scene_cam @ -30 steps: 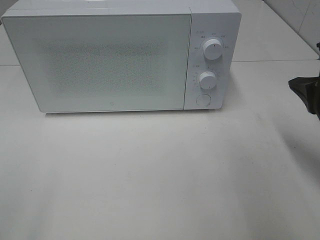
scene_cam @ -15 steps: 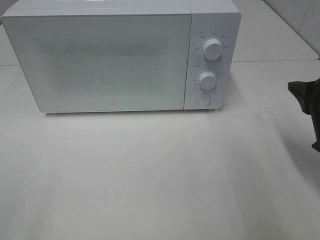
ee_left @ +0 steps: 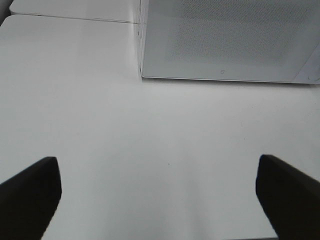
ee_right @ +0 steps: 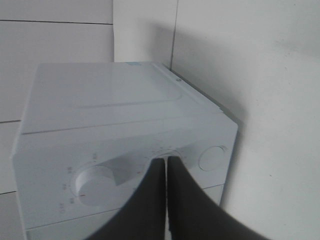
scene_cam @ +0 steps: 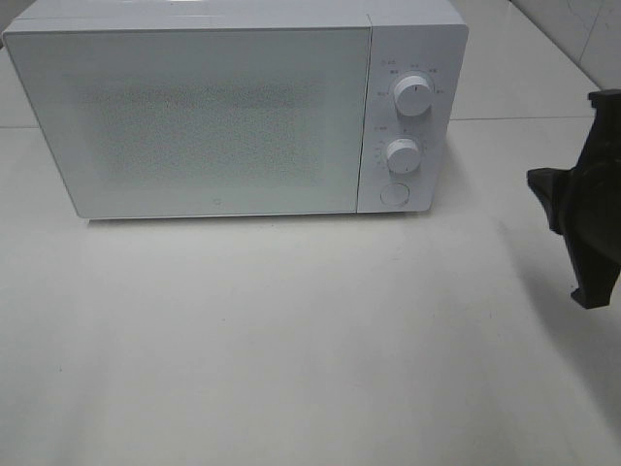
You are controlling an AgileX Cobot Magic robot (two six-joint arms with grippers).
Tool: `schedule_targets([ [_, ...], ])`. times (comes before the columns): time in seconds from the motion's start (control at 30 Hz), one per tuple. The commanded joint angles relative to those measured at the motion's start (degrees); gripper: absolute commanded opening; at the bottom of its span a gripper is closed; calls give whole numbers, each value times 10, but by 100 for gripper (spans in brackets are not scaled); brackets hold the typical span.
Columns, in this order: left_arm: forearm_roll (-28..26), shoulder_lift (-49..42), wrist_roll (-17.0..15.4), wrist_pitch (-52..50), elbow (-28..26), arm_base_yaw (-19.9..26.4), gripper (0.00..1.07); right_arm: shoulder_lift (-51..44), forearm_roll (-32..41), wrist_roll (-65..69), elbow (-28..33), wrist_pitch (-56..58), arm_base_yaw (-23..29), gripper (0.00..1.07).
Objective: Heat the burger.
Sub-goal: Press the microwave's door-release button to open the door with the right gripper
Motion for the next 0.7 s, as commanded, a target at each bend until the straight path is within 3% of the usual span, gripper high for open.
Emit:
schedule_targets([
  [0.03, -2, -9, -5, -6, 1, 2, 98, 23, 9, 3, -1, -13, 16, 0],
  [0.1, -2, -9, -5, -6, 1, 2, 98, 68, 11, 38, -7, -44, 51, 0],
  [0.37, -2, -9, -5, -6, 1, 2, 98, 143, 11, 50, -45, -66, 88, 0],
  [0.7, -2, -9, -5, -6, 1, 2, 98, 209, 9, 50, -107, -63, 95, 0],
])
